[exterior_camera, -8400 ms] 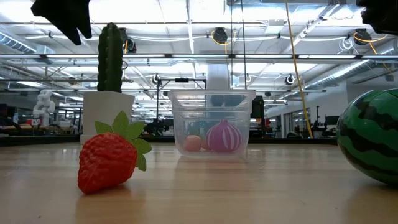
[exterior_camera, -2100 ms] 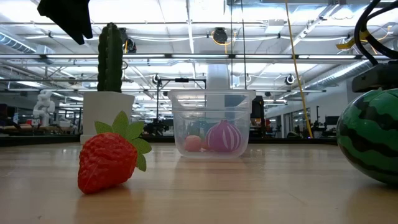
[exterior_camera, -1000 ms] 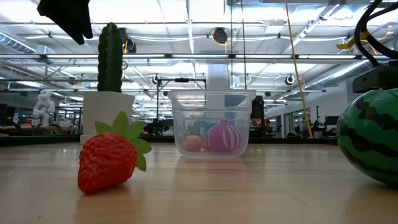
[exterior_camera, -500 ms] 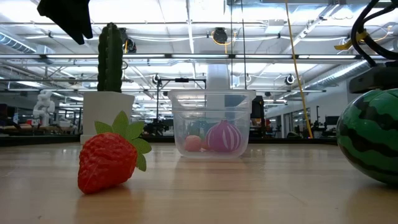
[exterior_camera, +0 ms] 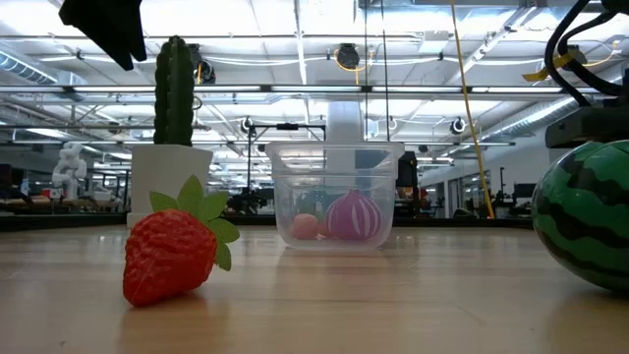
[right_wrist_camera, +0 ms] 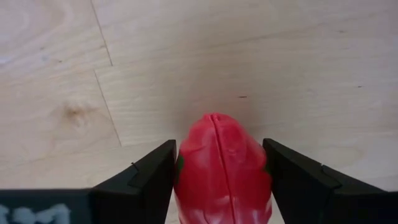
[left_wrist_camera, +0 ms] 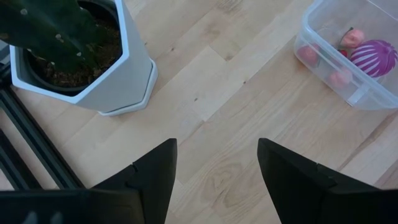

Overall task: Pick and placing Produce into tupperware
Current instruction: Put the red dragonfruit into the transparent bin

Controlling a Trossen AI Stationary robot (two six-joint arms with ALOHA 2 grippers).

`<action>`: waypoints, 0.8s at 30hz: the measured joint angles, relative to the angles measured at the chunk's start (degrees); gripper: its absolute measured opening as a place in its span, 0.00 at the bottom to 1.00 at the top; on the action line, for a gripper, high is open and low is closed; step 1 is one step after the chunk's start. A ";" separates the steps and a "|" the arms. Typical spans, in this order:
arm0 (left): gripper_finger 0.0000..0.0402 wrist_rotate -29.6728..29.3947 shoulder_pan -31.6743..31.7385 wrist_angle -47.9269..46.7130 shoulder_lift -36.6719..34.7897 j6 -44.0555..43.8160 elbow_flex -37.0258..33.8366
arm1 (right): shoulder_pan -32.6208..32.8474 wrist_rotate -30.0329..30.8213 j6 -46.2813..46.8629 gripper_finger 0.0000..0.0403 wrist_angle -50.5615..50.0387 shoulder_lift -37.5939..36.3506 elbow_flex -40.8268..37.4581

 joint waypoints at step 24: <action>0.57 0.00 0.00 0.01 0.00 -0.05 0.00 | -1.29 6.31 0.09 0.53 0.13 -4.57 0.00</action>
